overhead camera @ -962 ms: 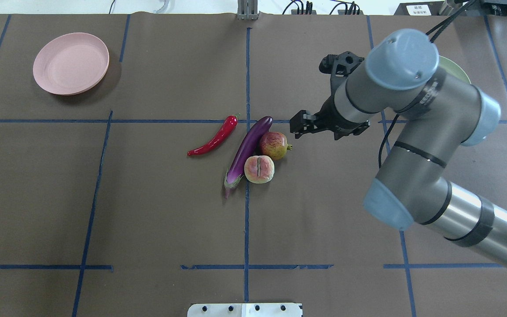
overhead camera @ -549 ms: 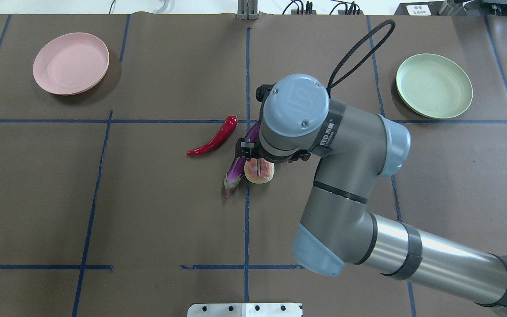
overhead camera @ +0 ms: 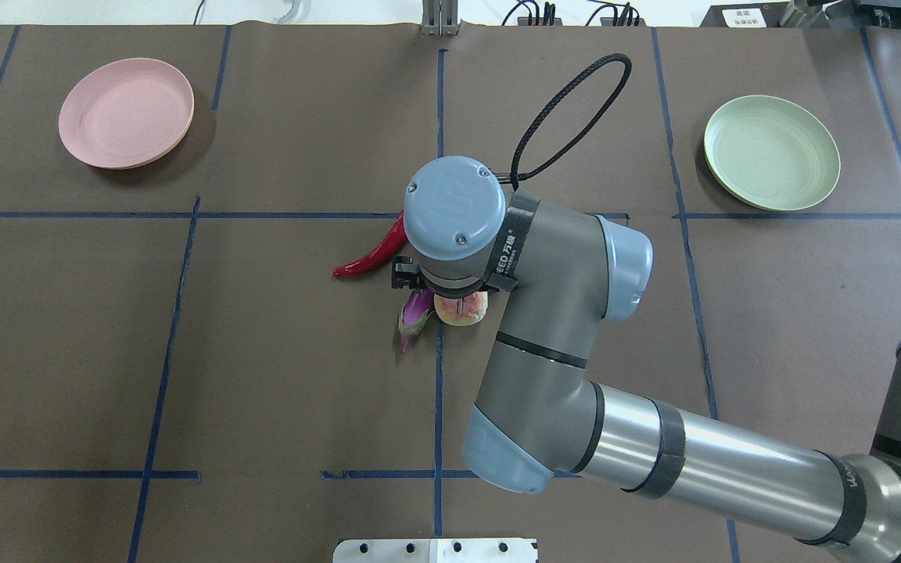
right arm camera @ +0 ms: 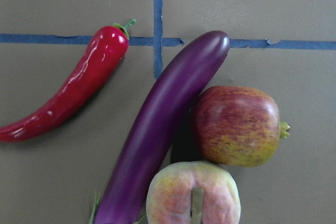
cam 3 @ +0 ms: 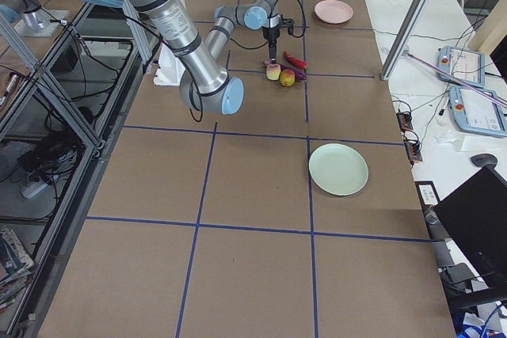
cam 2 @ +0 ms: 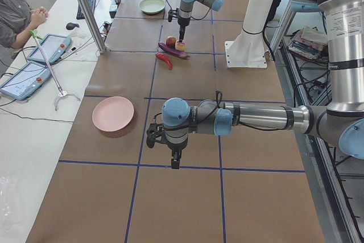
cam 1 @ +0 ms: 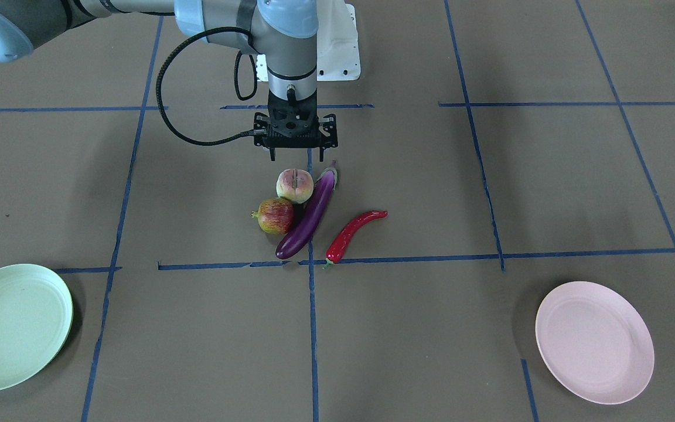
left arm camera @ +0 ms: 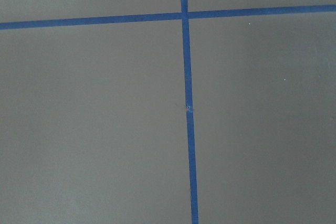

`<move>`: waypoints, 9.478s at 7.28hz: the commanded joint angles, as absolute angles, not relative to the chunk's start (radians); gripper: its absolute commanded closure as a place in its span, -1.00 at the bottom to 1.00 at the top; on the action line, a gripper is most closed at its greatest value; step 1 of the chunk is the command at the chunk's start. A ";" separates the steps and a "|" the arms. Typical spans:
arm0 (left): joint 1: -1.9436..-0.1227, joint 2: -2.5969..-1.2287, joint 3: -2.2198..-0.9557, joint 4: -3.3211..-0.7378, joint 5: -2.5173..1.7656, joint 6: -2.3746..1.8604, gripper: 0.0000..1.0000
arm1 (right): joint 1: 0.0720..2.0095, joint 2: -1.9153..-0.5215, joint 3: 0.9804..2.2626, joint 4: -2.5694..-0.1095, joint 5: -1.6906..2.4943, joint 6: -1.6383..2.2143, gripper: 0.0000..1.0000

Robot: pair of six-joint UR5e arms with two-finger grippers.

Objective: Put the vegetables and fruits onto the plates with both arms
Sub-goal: 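Lower the right gripper and grasp the pink peach, then carry the peach to the green plate and release it, then reach the left gripper to the purple eggplant and grasp it, then carry the eggplant to the pink plate and release it while the right gripper rises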

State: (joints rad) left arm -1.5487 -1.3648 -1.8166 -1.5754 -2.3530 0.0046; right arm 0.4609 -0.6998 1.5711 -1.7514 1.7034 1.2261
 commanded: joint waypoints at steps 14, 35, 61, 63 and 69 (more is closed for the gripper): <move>-1.545 -1.365 -1.802 -1.575 -2.353 0.006 -1.00 | 0.477 -0.666 1.659 -1.966 1.707 1.192 0.88; -1.314 -1.635 -1.763 -1.790 -2.350 -0.137 -1.00 | 1.238 -1.097 1.276 -1.303 2.224 0.172 -1.00; -0.819 -2.131 -1.650 -1.611 -1.779 -1.614 0.91 | 1.284 -1.229 1.399 -1.313 2.264 0.144 -1.00; -0.941 -2.134 -1.420 -1.670 -1.779 -1.437 0.91 | 1.272 -1.220 1.404 -1.315 2.266 0.173 -1.00; -1.051 -2.129 -1.063 -1.983 -1.783 -1.033 -0.98 | 1.166 -1.218 1.519 -1.316 2.264 0.389 -1.00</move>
